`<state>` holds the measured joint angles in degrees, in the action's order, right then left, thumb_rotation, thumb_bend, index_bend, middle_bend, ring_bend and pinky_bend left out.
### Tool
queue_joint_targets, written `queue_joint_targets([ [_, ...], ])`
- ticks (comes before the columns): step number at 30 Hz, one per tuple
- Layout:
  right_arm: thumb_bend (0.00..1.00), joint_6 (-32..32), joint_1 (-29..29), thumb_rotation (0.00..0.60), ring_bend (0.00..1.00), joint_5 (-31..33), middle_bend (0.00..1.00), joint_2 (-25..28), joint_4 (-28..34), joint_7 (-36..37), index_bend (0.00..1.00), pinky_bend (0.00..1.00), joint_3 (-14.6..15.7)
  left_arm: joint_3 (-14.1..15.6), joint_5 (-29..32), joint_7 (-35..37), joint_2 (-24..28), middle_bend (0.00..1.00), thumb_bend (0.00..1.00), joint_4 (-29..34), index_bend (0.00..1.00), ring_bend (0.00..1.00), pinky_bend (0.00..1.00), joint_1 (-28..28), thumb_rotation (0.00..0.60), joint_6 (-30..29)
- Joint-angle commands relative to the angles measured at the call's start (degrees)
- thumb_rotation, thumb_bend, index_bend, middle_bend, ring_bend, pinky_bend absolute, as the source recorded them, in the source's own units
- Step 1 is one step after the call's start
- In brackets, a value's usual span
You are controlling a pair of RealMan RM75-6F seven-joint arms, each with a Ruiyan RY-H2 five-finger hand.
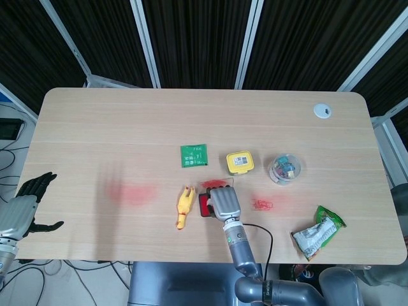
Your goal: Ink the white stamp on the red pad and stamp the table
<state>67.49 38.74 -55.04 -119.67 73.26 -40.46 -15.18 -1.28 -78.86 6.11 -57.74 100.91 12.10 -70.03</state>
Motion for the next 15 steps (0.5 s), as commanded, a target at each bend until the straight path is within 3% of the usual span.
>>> queue_joint_targets([
  [1, 0.53, 0.0, -0.1, 0.6, 0.51, 0.0, 0.66, 0.1, 0.1, -0.1, 0.76, 0.47, 0.1, 0.0, 0.0, 0.0, 0.0, 0.0, 0.0, 0.0, 0.0, 0.0, 0.0, 0.0, 0.6, 0.0],
  [15, 0.53, -0.6, -0.8, 0.6, 0.51, 0.5, 0.67, -0.3, -0.7, 0.3, 0.76, 0.47, 0.7, 0.0, 0.0, -0.1, -0.1, 0.0, 0.0, -0.1, 0.0, 0.0, 0.0, 0.0, 0.6, 0.0],
])
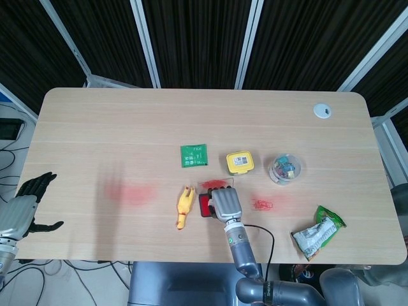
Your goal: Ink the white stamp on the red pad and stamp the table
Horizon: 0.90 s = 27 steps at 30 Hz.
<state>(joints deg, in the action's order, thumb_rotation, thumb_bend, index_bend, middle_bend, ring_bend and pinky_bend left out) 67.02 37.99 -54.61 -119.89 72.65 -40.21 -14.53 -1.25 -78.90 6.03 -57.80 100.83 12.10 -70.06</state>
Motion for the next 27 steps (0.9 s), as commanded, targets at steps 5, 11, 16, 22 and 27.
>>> queue_joint_targets([
  [5, 0.53, -0.3, -0.3, 0.6, 0.51, 0.3, 0.67, -0.3, -0.7, 0.1, 0.76, 0.47, 0.4, 0.0, 0.0, -0.1, 0.0, 0.0, 0.0, 0.0, 0.0, 0.0, 0.0, 0.0, 0.6, 0.0],
  [11, 0.53, -0.2, -0.7, 0.6, 0.51, -0.1, 0.67, -0.2, -0.7, 0.3, 0.76, 0.47, 0.6, 0.0, 0.1, -0.2, 0.0, 0.0, 0.0, 0.1, 0.0, 0.0, 0.0, 0.0, 0.6, 0.1],
  [16, 0.53, 0.4, -0.8, 0.6, 0.51, -0.8, 0.67, 0.4, 0.3, 0.5, 0.76, 0.47, 0.4, 0.0, 0.1, -0.3, 0.0, 0.0, 0.0, 0.1, 0.0, 0.0, 0.0, 0.0, 0.6, 0.1],
  [22, 0.53, 1.6, -1.0, 0.6, 0.51, -2.2, 0.67, 2.1, 2.9, 0.4, 0.76, 0.47, 0.0, 0.1, 0.1, -0.6, -0.1, 0.0, 0.0, 0.1, 0.0, 0.0, 0.0, -0.1, 0.6, -0.1],
  [27, 0.53, 2.9, -1.9, 0.6, 0.51, -2.7, 0.67, 4.2, 5.8, 0.2, 0.76, 0.47, 0.0, 0.1, -0.1, -0.6, -0.2, 0.0, 0.0, 0.1, 0.0, 0.0, 0.0, -0.2, 0.6, -0.4],
])
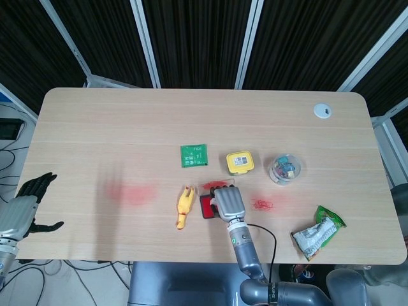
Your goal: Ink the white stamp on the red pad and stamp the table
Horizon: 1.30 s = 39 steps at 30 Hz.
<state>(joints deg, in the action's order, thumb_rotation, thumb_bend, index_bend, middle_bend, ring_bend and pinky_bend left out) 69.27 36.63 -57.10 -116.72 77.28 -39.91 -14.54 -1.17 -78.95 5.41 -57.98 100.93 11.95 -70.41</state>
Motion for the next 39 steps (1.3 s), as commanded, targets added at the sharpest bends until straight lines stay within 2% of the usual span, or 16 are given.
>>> queue_joint_targets([
  [1, 0.53, 0.8, -0.7, 0.6, 0.51, -0.3, 0.67, 1.5, 1.7, -0.1, 0.76, 0.47, 0.0, 0.0, -0.1, -0.1, 0.0, 0.0, 0.0, 0.0, 0.0, 0.0, 0.0, 0.0, 0.6, -0.1],
  [13, 0.53, 3.0, -4.6, 0.6, 0.5, -0.5, 0.66, 8.1, 5.8, 2.5, 0.76, 0.47, 1.2, 0.1, 0.0, 0.0, 0.0, 0.0, 0.0, 0.3, 0.0, 0.0, 0.0, -0.3, 0.6, -0.4],
  [22, 0.51, 2.5, -8.1, 0.6, 0.48, -0.1, 0.64, 11.4, 4.6, 6.5, 0.76, 0.47, 3.6, 0.2, -0.2, -0.5, -0.1, 0.0, 0.0, 0.4, 0.0, 0.0, 0.0, -0.5, 0.6, -0.7],
  [29, 0.51, 1.7, -9.3, 0.6, 0.47, -0.5, 0.63, 11.4, 2.2, 9.2, 0.76, 0.46, 4.7, 0.2, -0.2, -1.0, -0.3, 0.0, 0.0, 0.4, 0.0, 0.0, 0.0, -0.6, 0.6, -1.0],
  [39, 0.48, 1.1, -9.4, 0.6, 0.45, -1.7, 0.6, 9.9, -0.8, 11.5, 0.76, 0.45, 4.3, 0.2, 0.0, -1.4, -0.5, 0.0, 0.0, 0.4, 0.0, 0.0, 0.0, -0.7, 0.6, -1.2],
])
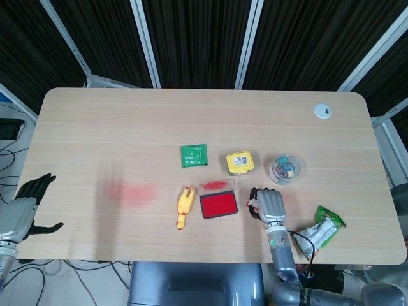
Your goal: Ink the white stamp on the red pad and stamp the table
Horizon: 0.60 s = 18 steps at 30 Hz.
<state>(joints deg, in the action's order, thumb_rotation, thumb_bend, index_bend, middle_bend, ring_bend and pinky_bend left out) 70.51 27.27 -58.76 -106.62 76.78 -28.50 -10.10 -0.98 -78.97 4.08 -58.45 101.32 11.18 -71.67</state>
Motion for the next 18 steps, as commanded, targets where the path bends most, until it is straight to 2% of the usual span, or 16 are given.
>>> queue_joint_targets([
  [1, 0.48, -0.2, -0.1, 0.6, 0.45, 0.0, 0.6, -0.2, -0.5, 0.1, 0.76, 0.45, -0.1, 0.0, 0.1, -0.1, 0.0, 0.0, 0.0, 0.0, 0.0, 0.0, 0.0, 0.0, 0.6, 0.1],
  [18, 0.43, -1.0, -0.2, 0.6, 0.42, 0.9, 0.55, -0.2, -0.7, -1.4, 0.72, 0.39, -1.0, -0.2, 0.5, -0.4, -0.1, 0.0, 0.0, 0.0, 0.0, 0.0, 0.0, 0.1, 0.6, 0.2],
])
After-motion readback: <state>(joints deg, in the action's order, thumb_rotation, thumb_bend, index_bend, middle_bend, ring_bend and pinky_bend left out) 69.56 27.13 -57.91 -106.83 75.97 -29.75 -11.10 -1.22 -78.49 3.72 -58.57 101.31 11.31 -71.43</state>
